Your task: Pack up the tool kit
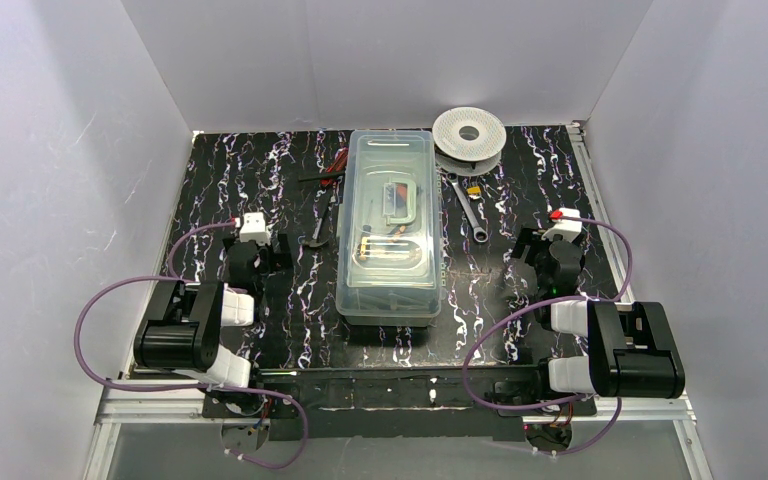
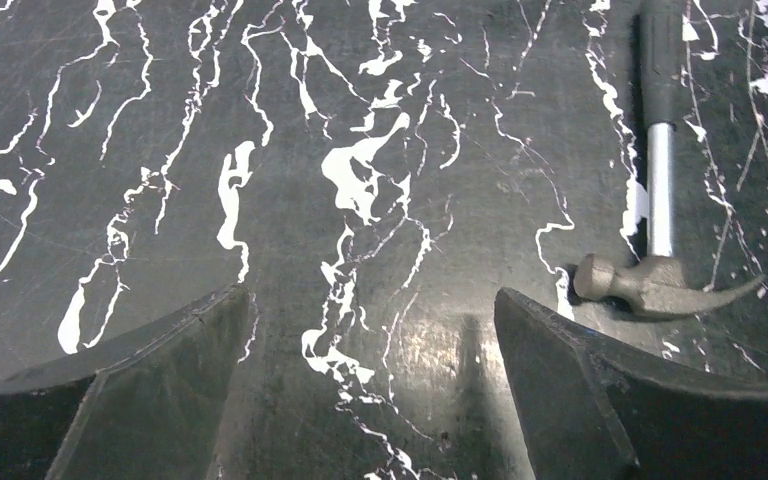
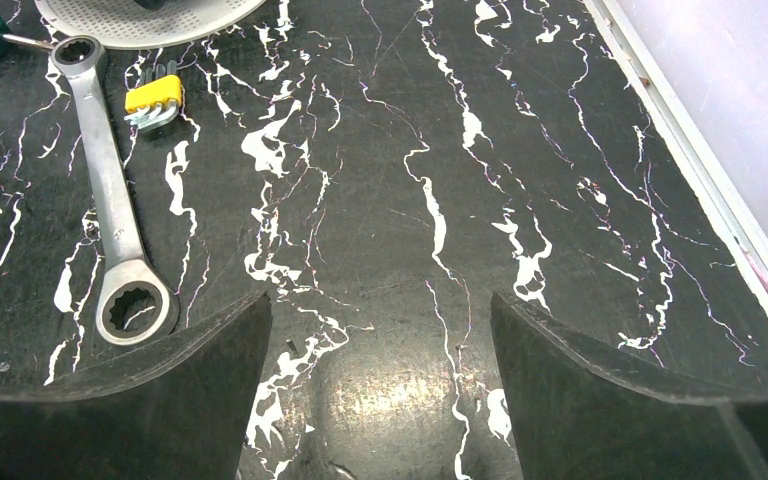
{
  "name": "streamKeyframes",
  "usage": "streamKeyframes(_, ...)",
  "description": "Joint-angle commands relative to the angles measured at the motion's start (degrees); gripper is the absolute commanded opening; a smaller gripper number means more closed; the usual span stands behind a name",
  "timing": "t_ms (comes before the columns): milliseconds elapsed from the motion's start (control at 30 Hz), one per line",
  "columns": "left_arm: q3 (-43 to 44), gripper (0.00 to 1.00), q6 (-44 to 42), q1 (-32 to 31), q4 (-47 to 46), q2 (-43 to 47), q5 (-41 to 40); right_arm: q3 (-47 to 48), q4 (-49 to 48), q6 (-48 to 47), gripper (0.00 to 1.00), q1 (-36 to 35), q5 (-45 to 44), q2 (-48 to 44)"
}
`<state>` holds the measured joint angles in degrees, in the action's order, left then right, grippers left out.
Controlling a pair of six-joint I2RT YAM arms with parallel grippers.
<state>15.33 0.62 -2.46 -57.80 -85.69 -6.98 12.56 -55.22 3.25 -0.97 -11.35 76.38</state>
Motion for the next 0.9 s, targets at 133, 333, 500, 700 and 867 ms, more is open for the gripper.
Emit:
streamKeyframes(133, 1.2, 0.98, 2.2, -0.1, -0.4, 0.9, -4.8, 1.6, -2.4, 0.3, 0.89, 0.1, 0.3, -0.5)
streamKeyframes(333, 0.5, 0.98, 2.8, -0.4, -1.5, 1.1, -6.8, 1.6, -2.4, 0.3, 0.90, 0.1, 0.3, -0.5)
streamKeyframes(500, 0.9, 0.98, 2.6, -0.3, -1.6, 0.6, -6.7, 1.5, -2.4, 0.3, 0.91, 0.1, 0.3, -0.5)
streamKeyframes(700, 1.1, 0.98, 2.7, -0.3, -0.9, 0.7, -6.6, 1.5, -2.3, 0.3, 0.91, 0.1, 0.3, -0.5)
streamKeyframes(867, 0.9, 0.98, 2.5, -0.3, -1.3, 0.6, -6.6, 1.5, -2.4, 0.3, 0.92, 0.1, 0.2, -0.5)
